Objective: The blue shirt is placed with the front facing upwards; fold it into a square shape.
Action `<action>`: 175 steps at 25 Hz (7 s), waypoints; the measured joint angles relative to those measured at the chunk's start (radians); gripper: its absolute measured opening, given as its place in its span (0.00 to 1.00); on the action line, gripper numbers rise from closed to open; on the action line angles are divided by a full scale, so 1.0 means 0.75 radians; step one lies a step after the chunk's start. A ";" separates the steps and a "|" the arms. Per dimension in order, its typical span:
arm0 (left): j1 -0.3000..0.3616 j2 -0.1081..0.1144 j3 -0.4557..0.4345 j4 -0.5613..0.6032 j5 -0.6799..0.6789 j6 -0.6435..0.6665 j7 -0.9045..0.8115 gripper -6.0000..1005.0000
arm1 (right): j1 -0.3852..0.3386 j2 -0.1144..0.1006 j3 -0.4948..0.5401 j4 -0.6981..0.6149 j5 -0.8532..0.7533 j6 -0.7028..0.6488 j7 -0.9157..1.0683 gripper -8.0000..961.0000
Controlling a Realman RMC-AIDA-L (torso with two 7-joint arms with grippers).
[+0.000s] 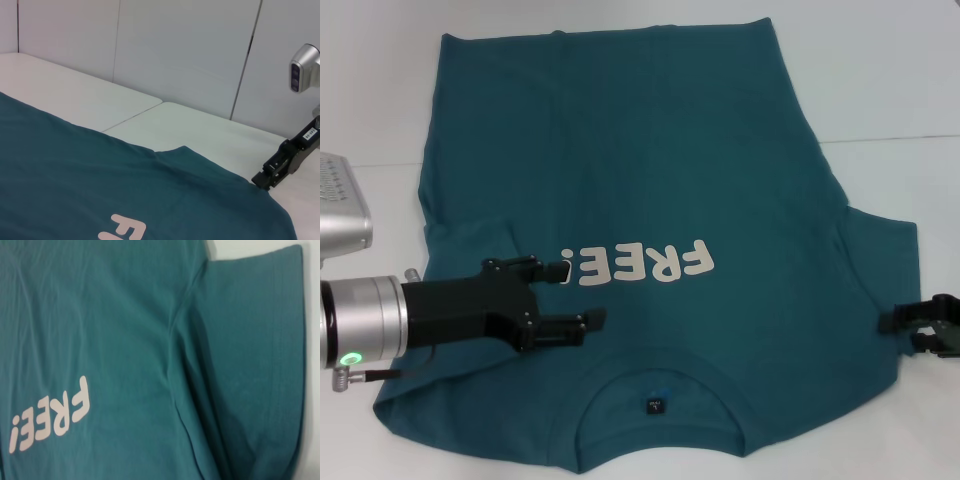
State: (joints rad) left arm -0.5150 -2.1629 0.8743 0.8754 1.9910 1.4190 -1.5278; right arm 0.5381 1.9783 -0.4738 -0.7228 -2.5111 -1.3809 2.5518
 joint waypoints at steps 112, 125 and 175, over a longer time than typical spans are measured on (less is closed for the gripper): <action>0.038 0.000 -0.083 0.050 -0.012 0.082 0.024 0.85 | 0.404 -0.053 -0.235 -0.288 -0.066 -0.273 0.166 0.06; 0.040 0.000 -0.084 0.050 -0.012 0.084 0.029 0.85 | 0.454 -0.033 -0.284 -0.047 0.021 -0.071 0.118 0.10; 0.046 -0.002 -0.082 0.039 -0.009 0.084 0.029 0.84 | 0.301 -0.070 -0.318 0.168 -0.225 0.464 0.173 0.76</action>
State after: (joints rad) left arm -0.4803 -2.1644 0.8129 0.9050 1.9845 1.4819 -1.5058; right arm 0.7637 1.9260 -0.7120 -0.5970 -2.6795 -1.0329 2.6816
